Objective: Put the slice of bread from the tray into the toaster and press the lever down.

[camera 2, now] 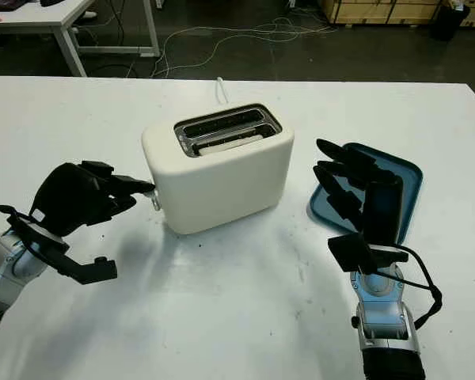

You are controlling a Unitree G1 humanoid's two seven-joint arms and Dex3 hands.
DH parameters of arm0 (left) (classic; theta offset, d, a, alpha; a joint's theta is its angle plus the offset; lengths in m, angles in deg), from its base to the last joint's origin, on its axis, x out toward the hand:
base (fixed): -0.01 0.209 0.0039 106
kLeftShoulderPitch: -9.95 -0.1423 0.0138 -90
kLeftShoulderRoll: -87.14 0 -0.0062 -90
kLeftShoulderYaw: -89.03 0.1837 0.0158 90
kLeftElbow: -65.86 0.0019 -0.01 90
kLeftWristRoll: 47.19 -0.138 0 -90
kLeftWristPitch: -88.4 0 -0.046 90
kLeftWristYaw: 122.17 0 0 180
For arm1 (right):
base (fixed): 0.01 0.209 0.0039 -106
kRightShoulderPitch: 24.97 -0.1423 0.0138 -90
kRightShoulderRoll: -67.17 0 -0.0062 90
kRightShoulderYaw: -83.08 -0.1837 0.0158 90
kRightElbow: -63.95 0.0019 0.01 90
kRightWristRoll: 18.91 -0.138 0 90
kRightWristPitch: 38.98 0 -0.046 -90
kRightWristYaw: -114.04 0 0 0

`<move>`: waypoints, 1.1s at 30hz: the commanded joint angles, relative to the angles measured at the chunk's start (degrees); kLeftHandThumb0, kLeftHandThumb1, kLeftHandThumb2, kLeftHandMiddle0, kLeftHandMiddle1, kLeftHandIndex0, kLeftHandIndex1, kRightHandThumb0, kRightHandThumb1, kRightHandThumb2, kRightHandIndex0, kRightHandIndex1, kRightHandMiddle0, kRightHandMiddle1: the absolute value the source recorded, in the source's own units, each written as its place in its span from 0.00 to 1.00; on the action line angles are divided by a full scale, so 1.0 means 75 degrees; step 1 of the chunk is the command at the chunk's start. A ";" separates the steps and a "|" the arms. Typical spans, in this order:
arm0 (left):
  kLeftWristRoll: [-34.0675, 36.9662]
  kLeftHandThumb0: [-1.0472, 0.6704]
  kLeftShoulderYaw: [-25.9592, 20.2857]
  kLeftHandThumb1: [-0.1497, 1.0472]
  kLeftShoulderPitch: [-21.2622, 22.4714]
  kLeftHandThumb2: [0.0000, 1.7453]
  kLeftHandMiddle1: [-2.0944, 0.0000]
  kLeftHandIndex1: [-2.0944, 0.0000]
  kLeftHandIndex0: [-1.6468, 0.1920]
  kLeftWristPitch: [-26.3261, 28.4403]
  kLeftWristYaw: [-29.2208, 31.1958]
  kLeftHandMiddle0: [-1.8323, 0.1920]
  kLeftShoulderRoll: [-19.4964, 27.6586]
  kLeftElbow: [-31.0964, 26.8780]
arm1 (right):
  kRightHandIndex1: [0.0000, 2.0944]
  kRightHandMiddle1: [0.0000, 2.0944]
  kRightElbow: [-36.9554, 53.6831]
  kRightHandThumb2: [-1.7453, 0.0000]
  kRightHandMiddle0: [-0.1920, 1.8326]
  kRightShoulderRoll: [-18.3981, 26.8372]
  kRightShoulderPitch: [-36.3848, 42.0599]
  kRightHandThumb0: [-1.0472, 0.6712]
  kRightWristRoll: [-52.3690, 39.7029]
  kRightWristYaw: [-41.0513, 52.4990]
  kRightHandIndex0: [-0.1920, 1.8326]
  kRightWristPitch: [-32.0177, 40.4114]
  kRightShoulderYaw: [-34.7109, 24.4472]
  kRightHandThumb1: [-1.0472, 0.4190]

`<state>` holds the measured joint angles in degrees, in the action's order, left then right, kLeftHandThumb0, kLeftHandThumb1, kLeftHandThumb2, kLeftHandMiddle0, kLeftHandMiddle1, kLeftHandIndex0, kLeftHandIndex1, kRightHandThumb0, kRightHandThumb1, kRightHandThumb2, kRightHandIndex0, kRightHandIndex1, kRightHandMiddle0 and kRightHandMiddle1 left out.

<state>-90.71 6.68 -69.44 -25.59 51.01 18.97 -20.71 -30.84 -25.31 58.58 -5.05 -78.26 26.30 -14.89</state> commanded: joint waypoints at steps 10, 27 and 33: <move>-0.0150 0.48 0.0499 0.89 -0.0164 0.14 0.17 0.96 0.34 0.0153 0.0462 0.48 0.0062 0.0505 | 0.06 0.00 0.0363 0.92 0.58 -0.0057 0.0161 0.38 -0.0154 0.0111 0.66 -0.0044 -0.0022 0.09; -0.0065 0.47 0.1072 0.89 0.0230 0.14 0.17 0.93 0.33 -0.0003 0.1077 0.48 0.0514 0.0644 | 0.05 0.00 0.0938 0.93 0.58 -0.0257 0.0398 0.39 -0.0194 0.0221 0.66 0.0095 -0.0004 0.09; 0.0044 0.46 0.1401 0.89 0.0203 0.13 0.17 0.88 0.34 0.0289 0.1531 0.51 0.0371 0.0801 | 0.04 0.00 0.1225 0.92 0.57 -0.0326 0.0621 0.39 -0.0170 0.0240 0.67 0.0122 -0.0027 0.09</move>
<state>-88.23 11.98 -64.63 -24.03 55.81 23.32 -17.86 -22.82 -27.50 62.43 -6.50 -76.60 26.55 -15.01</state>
